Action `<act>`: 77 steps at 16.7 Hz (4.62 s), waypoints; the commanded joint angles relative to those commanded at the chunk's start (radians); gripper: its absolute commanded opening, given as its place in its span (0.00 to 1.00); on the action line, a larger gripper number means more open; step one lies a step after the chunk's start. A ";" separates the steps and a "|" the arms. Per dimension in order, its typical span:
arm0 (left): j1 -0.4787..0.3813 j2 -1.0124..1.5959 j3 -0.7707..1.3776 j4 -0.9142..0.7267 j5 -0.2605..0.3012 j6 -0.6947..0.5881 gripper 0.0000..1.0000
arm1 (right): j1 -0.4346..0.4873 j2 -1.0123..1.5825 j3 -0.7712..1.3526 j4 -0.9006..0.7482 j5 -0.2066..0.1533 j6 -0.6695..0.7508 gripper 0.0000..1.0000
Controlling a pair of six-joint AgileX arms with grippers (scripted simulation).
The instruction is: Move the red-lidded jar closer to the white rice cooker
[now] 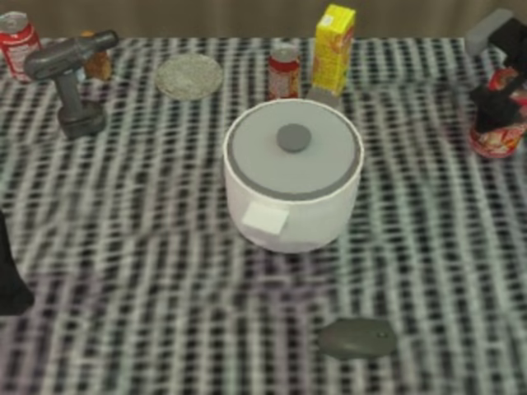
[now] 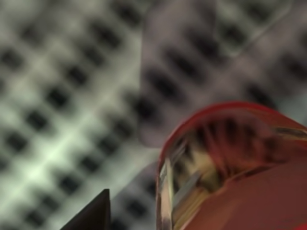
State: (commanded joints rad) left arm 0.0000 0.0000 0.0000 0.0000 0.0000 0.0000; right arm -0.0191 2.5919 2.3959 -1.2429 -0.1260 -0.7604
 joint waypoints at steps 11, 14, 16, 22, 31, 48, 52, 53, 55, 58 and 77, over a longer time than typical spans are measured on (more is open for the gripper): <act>0.000 0.000 0.000 0.000 0.000 0.000 1.00 | 0.000 0.000 0.000 0.000 0.000 0.000 0.40; 0.000 0.000 0.000 0.000 0.000 0.000 1.00 | 0.000 0.000 0.000 0.000 0.000 0.000 0.17; 0.000 0.000 0.000 0.000 0.000 0.000 1.00 | 0.000 0.000 0.000 0.000 0.000 0.000 0.02; 0.000 0.000 0.000 0.000 0.000 0.000 1.00 | 0.000 0.000 0.000 0.000 0.000 0.000 0.00; 0.000 0.000 0.000 0.000 0.000 0.000 1.00 | 0.002 -0.169 -0.164 -0.005 -0.005 0.001 0.00; 0.000 0.000 0.000 0.000 0.000 0.000 1.00 | 0.040 -0.525 -0.527 0.007 0.013 0.107 0.00; 0.000 0.000 0.000 0.000 0.000 0.000 1.00 | 0.113 -0.533 -0.586 0.071 0.057 0.364 0.00; 0.000 0.000 0.000 0.000 0.000 0.000 1.00 | 0.134 -0.536 -0.603 0.090 0.070 0.443 0.00; 0.000 0.000 0.000 0.000 0.000 0.000 1.00 | 0.179 -0.542 -0.641 0.130 0.098 0.606 0.00; 0.000 0.000 0.000 0.000 0.000 0.000 1.00 | 0.243 -0.552 -0.695 0.187 0.138 0.833 0.00; 0.000 0.000 0.000 0.000 0.000 0.000 1.00 | 0.318 -0.500 -0.866 0.425 0.187 1.063 0.00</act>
State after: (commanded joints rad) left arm 0.0000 0.0000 0.0000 0.0000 0.0000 0.0000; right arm 0.2986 2.0919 1.5294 -0.8176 0.0611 0.3025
